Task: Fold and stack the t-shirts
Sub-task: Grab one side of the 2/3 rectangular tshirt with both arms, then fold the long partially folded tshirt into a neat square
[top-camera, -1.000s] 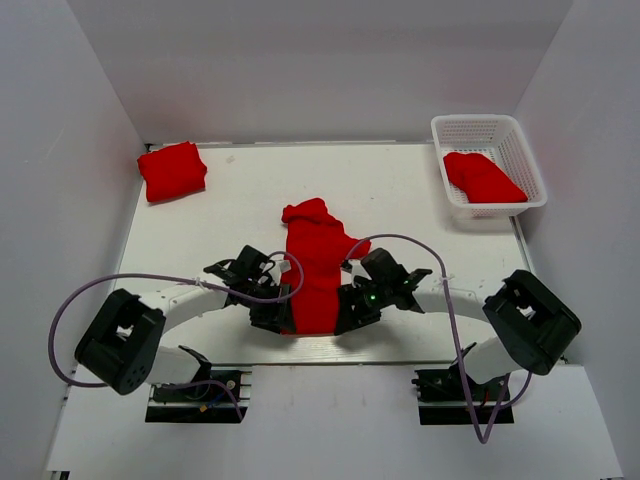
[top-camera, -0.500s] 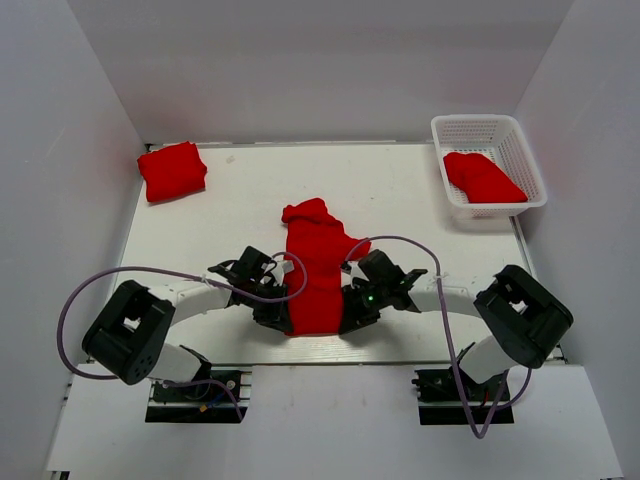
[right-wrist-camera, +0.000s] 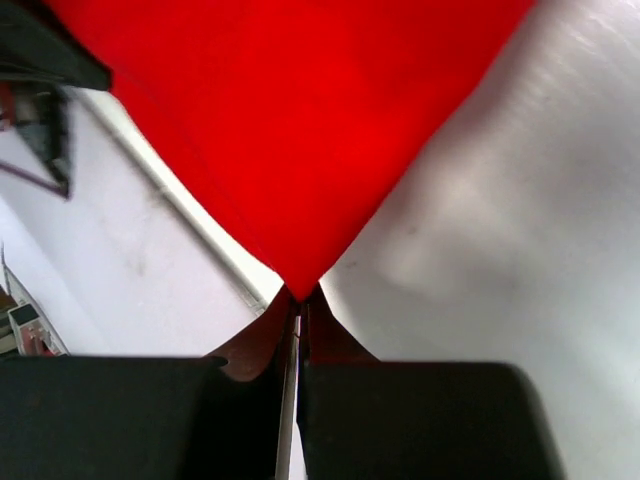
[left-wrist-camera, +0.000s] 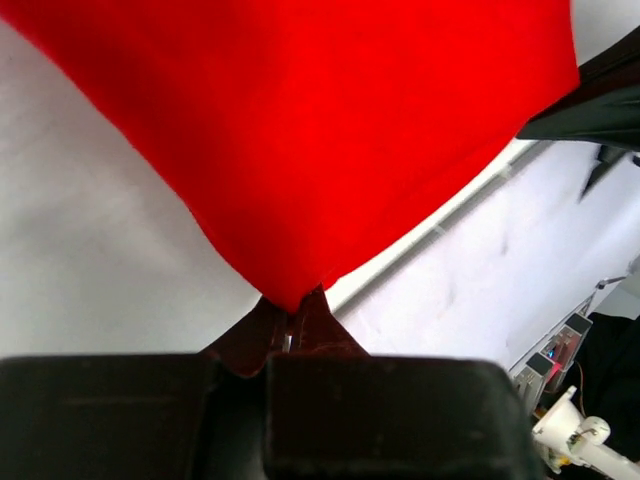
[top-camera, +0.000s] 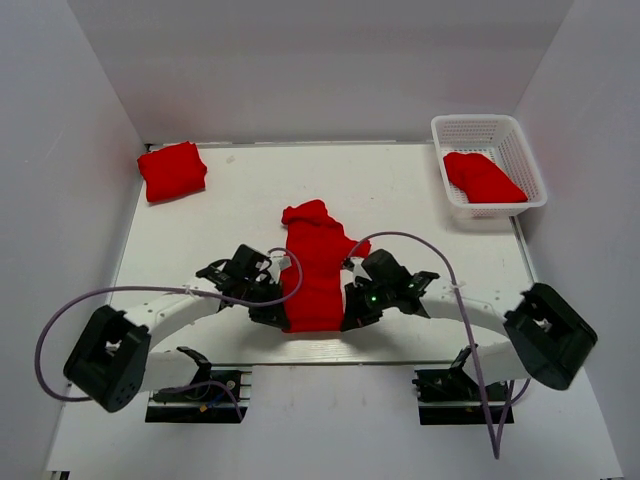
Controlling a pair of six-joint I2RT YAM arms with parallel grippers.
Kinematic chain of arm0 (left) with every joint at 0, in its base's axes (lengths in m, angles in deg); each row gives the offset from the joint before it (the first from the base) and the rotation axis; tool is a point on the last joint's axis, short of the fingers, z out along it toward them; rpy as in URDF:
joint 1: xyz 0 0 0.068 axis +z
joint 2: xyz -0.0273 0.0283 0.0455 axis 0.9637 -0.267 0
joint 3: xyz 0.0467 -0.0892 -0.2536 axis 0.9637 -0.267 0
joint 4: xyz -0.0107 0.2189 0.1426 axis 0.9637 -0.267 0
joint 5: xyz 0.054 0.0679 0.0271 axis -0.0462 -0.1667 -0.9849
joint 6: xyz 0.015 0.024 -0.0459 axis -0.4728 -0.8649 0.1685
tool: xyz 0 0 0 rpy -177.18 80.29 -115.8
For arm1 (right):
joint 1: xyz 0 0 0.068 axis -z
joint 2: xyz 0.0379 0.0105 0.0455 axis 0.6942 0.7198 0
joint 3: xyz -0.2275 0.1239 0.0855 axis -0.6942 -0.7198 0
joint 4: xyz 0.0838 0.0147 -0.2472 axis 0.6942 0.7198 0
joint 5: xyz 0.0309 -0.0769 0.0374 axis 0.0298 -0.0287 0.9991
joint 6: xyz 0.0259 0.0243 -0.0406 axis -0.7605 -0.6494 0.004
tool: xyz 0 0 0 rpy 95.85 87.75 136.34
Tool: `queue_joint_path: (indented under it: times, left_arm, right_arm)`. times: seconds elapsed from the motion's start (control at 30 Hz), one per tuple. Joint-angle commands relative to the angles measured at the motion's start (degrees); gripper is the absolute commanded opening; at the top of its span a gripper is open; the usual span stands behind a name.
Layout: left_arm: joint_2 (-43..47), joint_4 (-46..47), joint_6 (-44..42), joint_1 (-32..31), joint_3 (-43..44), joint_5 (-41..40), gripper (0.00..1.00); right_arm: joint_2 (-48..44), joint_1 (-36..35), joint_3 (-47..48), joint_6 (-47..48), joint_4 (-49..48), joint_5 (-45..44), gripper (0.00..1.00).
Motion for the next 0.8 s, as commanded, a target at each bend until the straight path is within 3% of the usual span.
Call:
queue_joint_path:
  times: [0.0, 0.17, 0.3, 0.53, 0.77]
  left_arm:
    - [5.85, -6.92, -0.99, -0.44, 3.88, -0.97, 0.0]
    - [7.62, -13.08, 0.24, -0.44, 11.96, -2.72, 0.0]
    - [2.72, -18.7, -2.12, 0.69, 25.55, -7.9, 0.0]
    - [-10.9, -21.96, -5.73, 5.17, 41.76, -13.1, 0.0]
    - [-24.08, -20.84, -7.76, 10.79, 52.31, -10.31, 0.0]
  right_arm:
    - [-7.54, -0.86, 0.58, -1.26, 5.13, -2.02, 0.0]
    - [-12.31, -1.39, 8.57, -0.48, 13.46, -7.02, 0.0]
    - [-10.91, -0.86, 17.44, 3.99, 16.29, -13.16, 0.0]
    - [-2.3, 2.56, 33.78, 10.24, 20.51, -22.48, 0.0]
    - [9.82, 10.02, 42.42, 14.46, 19.64, -20.31, 0.0]
